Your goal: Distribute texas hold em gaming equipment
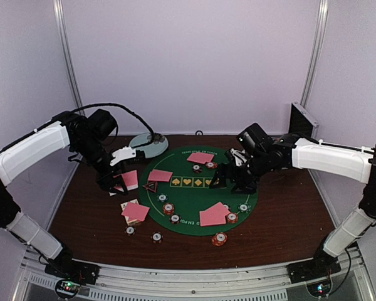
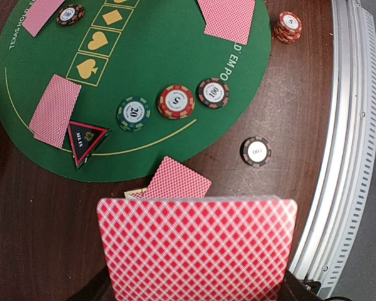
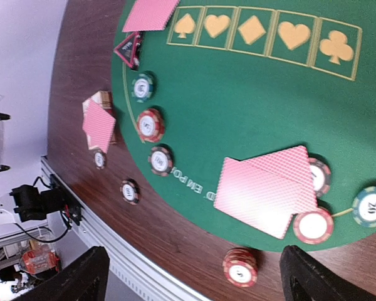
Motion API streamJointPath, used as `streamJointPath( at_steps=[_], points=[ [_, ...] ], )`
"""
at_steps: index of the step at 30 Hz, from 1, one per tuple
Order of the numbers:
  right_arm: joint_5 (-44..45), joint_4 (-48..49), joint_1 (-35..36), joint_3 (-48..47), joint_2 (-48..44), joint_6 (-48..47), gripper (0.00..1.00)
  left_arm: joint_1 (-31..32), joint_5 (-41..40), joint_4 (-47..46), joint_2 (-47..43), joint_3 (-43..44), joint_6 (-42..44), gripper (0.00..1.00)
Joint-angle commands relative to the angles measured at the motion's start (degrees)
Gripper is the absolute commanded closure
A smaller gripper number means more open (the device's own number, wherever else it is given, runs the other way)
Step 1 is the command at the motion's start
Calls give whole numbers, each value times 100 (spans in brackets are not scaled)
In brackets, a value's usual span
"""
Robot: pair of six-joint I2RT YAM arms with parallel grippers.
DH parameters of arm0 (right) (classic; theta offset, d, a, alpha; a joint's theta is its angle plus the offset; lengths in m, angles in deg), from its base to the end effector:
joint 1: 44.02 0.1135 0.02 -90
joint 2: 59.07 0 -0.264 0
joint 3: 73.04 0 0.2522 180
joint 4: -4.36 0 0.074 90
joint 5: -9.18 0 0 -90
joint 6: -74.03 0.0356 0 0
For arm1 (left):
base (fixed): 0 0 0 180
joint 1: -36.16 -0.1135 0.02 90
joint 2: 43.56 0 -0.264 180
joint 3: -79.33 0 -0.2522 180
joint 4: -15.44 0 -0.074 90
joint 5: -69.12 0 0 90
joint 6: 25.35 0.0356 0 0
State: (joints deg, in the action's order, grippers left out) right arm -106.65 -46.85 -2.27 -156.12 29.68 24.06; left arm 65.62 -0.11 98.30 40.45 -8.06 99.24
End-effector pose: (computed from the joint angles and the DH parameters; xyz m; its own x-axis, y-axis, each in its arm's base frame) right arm 0.2308 0.2268 0.2637 -0.9782 -0.0971 -0.1837 -0.1930 0.7515 0.6309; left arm 0.2297 -0.1442 0.3105 -0.3813 0.8250 -0.4171 0.9233 0.3625 -0.1270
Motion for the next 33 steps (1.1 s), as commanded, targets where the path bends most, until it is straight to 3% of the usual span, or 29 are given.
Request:
streamJointPath(
  at_steps=[1,7,14,20,28,33],
  points=[
    [-157,842,446,-388,213,508,0,-1,59,-35,-62,47,46,100],
    [-105,1704,1034,-668,721,994,0,-1,45,-45,-89,34,37,100],
    [1248,2342,1622,-607,1071,1537,1,-1,38,-40,-124,68,46,100],
    [1087,3607,1634,-74,1031,2122,0,-1,57,-43,-171,52,67,100],
    [377,3382,1587,-832,1534,1894,0,-1,84,-46,-185,35,52,100],
    [23,3716,1565,-919,1761,1967,2,-1,81,-45,-211,34,65,100]
  ],
)
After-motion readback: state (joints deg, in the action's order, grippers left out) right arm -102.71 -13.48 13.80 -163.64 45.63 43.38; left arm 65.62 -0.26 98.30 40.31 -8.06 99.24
